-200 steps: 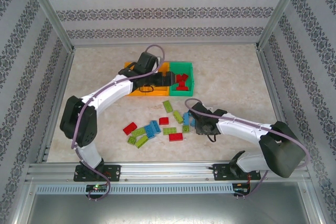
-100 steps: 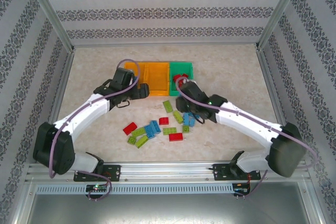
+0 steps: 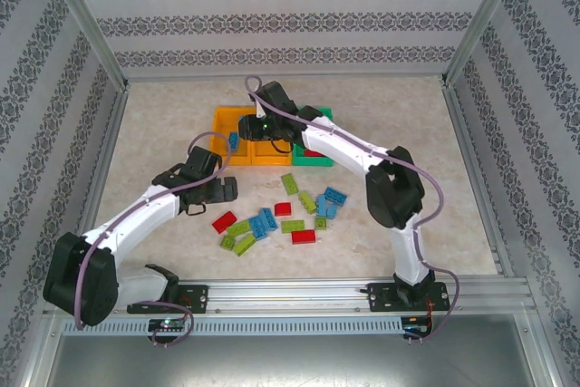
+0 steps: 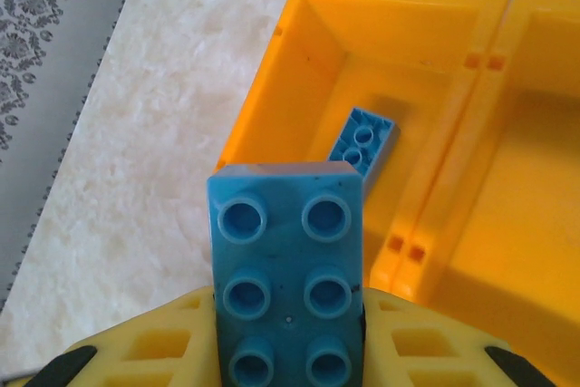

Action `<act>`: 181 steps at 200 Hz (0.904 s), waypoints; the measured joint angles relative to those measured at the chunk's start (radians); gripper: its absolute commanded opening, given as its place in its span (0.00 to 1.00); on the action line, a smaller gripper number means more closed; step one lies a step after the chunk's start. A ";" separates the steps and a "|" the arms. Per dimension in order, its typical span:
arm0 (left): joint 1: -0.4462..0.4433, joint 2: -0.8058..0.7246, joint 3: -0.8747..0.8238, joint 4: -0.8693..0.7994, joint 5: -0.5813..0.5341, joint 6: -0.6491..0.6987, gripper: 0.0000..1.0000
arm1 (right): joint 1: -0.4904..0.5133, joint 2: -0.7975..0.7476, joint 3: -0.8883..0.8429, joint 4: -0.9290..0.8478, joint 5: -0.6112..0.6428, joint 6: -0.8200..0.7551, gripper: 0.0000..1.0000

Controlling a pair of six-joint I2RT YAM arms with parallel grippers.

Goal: Sort the legos into containers by color

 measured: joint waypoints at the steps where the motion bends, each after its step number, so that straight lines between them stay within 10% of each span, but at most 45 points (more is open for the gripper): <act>1: 0.000 -0.002 -0.003 0.000 0.001 0.000 0.99 | -0.001 0.003 0.003 0.000 -0.002 0.001 0.27; 181: -0.052 -0.077 -0.156 -0.012 0.109 -0.098 0.90 | -0.035 0.267 0.271 -0.056 -0.145 0.109 0.64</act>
